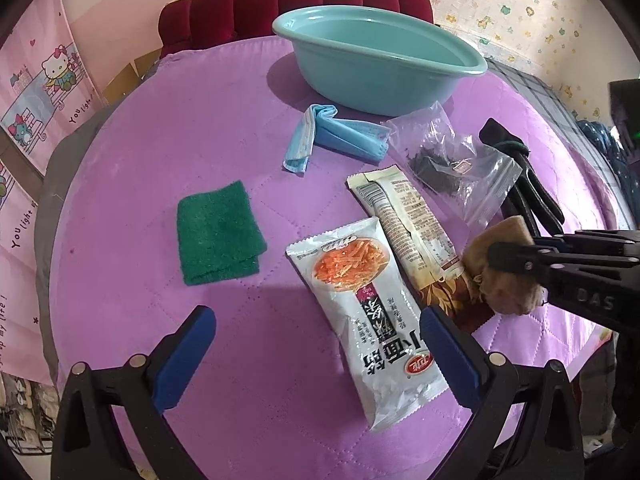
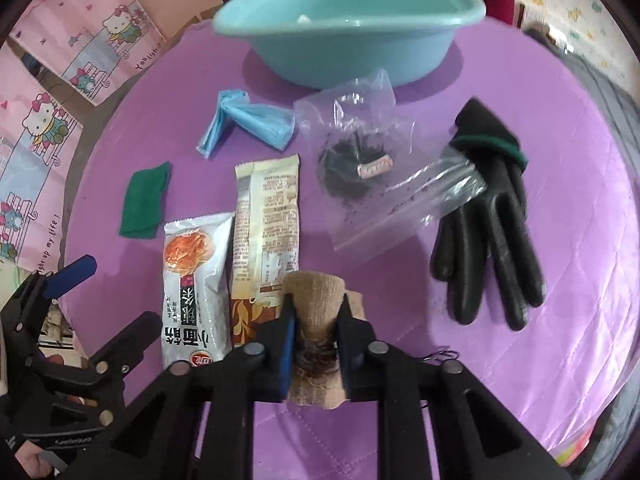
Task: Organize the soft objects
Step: 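Grasp the burlap snack with the right tool while the left tool grasps the white snack packet, then lift and carry the burlap snack and white packet over the basin with both tools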
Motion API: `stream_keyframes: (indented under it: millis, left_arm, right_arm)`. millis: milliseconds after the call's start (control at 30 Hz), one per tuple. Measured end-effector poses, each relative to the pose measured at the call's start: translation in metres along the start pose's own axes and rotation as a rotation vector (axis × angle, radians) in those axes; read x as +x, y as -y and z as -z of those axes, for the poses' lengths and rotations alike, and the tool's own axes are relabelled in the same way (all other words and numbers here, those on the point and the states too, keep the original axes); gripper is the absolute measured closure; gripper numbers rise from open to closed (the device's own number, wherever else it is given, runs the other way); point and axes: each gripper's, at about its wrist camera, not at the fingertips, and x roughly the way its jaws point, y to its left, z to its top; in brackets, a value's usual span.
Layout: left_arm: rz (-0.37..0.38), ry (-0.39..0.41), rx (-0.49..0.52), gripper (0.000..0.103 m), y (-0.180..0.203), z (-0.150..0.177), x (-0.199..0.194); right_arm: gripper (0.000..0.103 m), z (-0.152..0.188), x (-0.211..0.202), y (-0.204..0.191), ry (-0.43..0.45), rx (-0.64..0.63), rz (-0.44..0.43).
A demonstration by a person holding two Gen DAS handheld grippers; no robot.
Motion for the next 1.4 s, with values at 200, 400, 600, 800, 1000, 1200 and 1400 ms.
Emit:
stream_keyframes:
  millis: [200,400,600,800,1000,1200,1400]
  left_arm:
    - [0.016,-0.012,-0.048,0.000,0.004,-0.003,0.009]
    - [-0.004,-0.030,-0.091,0.000,0.010,-0.004,0.020]
    - [-0.026,-0.039,-0.124,0.000,0.017,-0.005,0.031]
    - [-0.044,-0.045,-0.133,0.016,0.025,-0.005,0.038]
    - [0.037,-0.064,-0.137,0.046,0.029,-0.002,0.043]
    - [0.062,-0.048,-0.090,0.076,0.030,-0.001,0.032]
    - [0.071,-0.057,-0.062,0.078,0.029,-0.002,0.016]
  right_arm:
    - [0.087,-0.004,-0.013,0.008,0.028,-0.011,-0.004]
    - [0.087,-0.002,-0.016,0.015,0.037,-0.042,0.013]
    - [0.087,-0.001,-0.021,0.025,0.047,-0.066,0.012]
    - [0.087,0.000,-0.021,0.025,0.059,-0.100,0.023]
    - [0.087,0.002,-0.024,0.025,0.066,-0.108,0.031]
    - [0.087,0.005,-0.028,0.026,0.061,-0.091,0.030]
    - [0.087,0.008,-0.032,0.023,0.062,-0.076,0.019]
